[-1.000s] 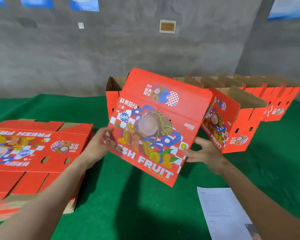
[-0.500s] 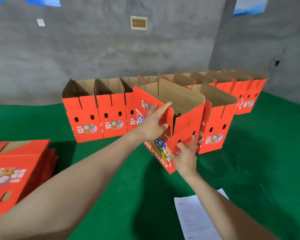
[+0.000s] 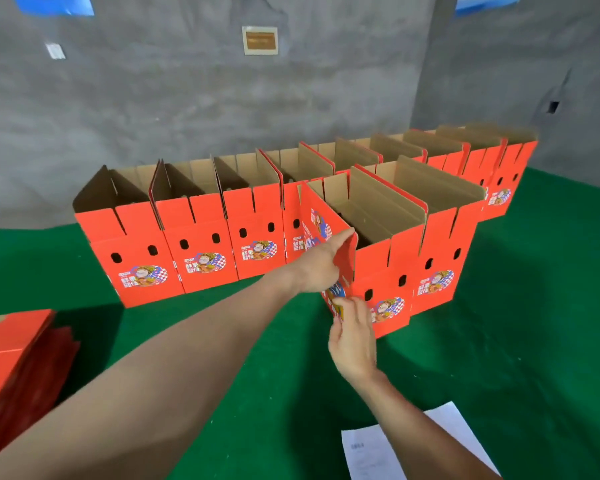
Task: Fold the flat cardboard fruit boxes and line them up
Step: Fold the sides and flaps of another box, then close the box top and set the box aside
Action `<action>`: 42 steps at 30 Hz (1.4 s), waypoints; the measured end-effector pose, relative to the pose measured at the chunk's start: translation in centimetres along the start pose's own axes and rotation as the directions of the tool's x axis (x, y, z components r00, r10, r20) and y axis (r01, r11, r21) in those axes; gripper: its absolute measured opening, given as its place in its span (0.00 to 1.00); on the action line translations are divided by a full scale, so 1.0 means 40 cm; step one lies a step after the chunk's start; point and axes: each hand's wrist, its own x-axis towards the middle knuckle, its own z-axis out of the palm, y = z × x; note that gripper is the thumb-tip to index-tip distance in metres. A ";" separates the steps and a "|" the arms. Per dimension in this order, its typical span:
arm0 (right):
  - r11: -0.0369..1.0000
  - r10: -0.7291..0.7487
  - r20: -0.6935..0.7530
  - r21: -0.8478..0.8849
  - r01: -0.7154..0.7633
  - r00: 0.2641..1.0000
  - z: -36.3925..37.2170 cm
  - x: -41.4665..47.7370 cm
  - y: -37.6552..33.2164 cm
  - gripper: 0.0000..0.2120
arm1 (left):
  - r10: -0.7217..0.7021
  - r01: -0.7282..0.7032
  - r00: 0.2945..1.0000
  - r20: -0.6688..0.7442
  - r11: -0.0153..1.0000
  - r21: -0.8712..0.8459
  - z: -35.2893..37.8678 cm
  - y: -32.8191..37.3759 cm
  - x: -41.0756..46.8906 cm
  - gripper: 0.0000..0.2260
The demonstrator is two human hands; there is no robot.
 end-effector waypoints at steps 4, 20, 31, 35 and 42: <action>0.998 0.065 0.286 -0.005 -0.066 0.956 0.018 0.088 -0.017 0.40 | 0.026 -0.026 1.000 -0.015 0.999 -0.037 -0.006 -0.013 -0.008 0.36; 0.974 0.224 0.436 -0.069 -0.215 0.872 0.009 0.185 -0.099 0.36 | -0.506 0.618 0.648 -0.569 0.786 0.005 -0.306 -0.571 -0.707 0.27; 1.000 -0.013 0.760 0.012 0.006 0.650 0.208 -0.067 -0.577 0.28 | -0.711 0.884 0.450 -0.541 0.443 0.153 -0.273 -0.785 -1.063 0.26; 0.998 -0.033 0.826 0.055 -0.021 0.563 0.277 -0.180 -0.683 0.26 | -0.646 0.851 0.497 -0.580 0.492 0.182 -0.168 -0.729 -1.066 0.25; 0.817 0.252 0.855 0.063 -0.573 0.452 0.322 -0.324 -0.704 0.06 | -0.496 0.786 0.557 -0.667 0.574 0.230 -0.121 -0.672 -1.095 0.27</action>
